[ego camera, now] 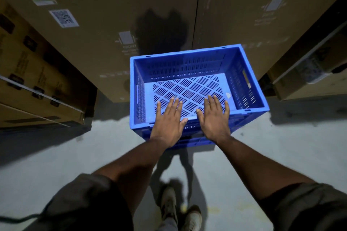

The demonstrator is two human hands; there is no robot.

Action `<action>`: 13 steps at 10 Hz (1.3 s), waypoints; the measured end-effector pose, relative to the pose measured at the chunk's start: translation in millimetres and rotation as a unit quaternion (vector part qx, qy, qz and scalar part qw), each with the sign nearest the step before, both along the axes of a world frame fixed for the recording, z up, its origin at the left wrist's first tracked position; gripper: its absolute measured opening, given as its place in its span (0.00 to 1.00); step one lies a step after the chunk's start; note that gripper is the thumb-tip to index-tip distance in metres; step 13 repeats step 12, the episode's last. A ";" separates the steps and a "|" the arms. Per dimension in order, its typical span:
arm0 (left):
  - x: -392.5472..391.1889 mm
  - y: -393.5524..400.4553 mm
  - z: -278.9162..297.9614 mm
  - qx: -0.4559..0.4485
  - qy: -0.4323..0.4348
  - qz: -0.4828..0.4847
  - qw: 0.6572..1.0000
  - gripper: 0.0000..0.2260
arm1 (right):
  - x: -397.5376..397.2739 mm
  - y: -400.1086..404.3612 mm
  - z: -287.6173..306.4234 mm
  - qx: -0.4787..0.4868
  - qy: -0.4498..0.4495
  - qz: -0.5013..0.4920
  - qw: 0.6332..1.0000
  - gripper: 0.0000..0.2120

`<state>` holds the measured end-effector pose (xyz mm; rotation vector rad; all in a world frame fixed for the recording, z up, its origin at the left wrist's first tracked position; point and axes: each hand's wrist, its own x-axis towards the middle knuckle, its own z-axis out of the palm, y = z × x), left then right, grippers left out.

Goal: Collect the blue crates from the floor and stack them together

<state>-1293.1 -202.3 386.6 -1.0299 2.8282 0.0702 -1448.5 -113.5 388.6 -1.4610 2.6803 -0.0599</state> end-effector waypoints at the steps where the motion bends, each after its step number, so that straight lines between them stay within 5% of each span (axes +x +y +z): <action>1: -1.0 -3.0 2.1 0.018 0.002 0.004 1.000 0.29 | -1.1 -4.6 2.8 0.015 -0.026 -0.002 1.000 0.31; 6: -1.4 1.4 5.1 0.016 0.001 0.019 1.000 0.29 | 9.3 -4.0 -4.7 -0.007 -0.005 -0.045 0.999 0.33; 9: 4.7 3.2 34.5 0.174 -0.020 0.055 0.983 0.34 | 8.3 4.3 41.6 0.091 -0.119 -0.038 0.988 0.35; 13: 49.9 87.5 127.4 0.053 0.097 0.118 0.987 0.35 | 35.1 89.9 125.8 -0.031 -0.065 -0.022 0.997 0.33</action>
